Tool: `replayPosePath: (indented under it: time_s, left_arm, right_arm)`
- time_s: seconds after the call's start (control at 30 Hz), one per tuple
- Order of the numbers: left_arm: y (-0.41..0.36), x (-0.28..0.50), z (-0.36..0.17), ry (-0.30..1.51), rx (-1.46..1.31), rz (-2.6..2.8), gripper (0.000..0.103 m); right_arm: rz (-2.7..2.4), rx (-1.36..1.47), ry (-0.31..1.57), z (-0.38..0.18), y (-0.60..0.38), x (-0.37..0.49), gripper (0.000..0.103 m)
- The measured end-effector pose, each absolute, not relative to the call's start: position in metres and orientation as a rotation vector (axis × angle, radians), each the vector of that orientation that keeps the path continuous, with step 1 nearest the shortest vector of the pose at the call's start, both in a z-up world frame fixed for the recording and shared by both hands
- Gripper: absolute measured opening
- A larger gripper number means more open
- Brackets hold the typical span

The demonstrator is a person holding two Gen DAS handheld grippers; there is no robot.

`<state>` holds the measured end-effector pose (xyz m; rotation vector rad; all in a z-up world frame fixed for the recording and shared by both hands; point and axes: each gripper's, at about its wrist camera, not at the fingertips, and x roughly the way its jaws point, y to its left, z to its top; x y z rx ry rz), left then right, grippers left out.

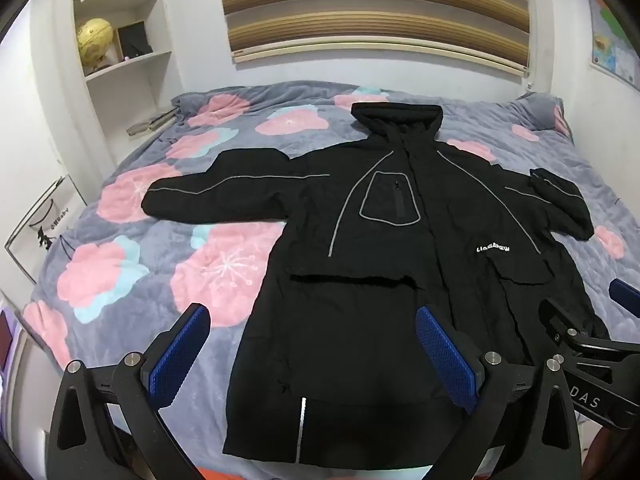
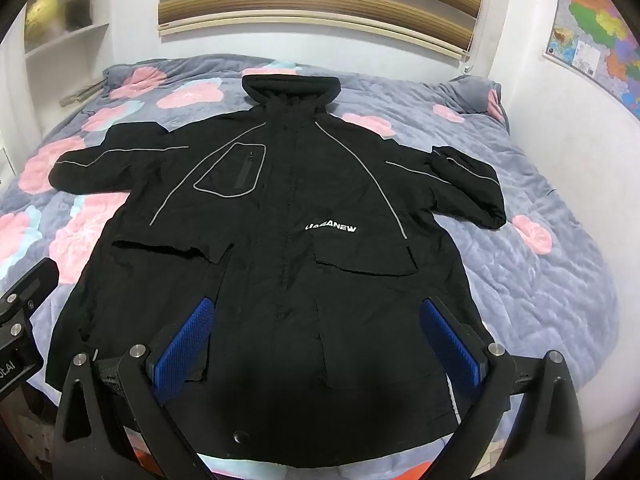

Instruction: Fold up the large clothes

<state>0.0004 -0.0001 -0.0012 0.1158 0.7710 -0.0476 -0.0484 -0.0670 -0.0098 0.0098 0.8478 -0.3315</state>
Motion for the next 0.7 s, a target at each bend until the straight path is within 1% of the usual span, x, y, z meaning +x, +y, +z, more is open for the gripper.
replayPosePath:
  time_s: [0.17, 0.7]
  left_arm:
    - [-0.005, 0.008, 0.004, 0.781, 0.114, -0.05, 0.102]
    - [0.009, 0.013, -0.015, 0.825, 0.092, -0.054, 0.102]
  right_arm:
    - [-0.33, 0.011, 0.854, -0.011, -0.066, -0.046, 0.103]
    - [-0.315, 0.018, 0.899, -0.027, -0.061, -0.033, 0.103]
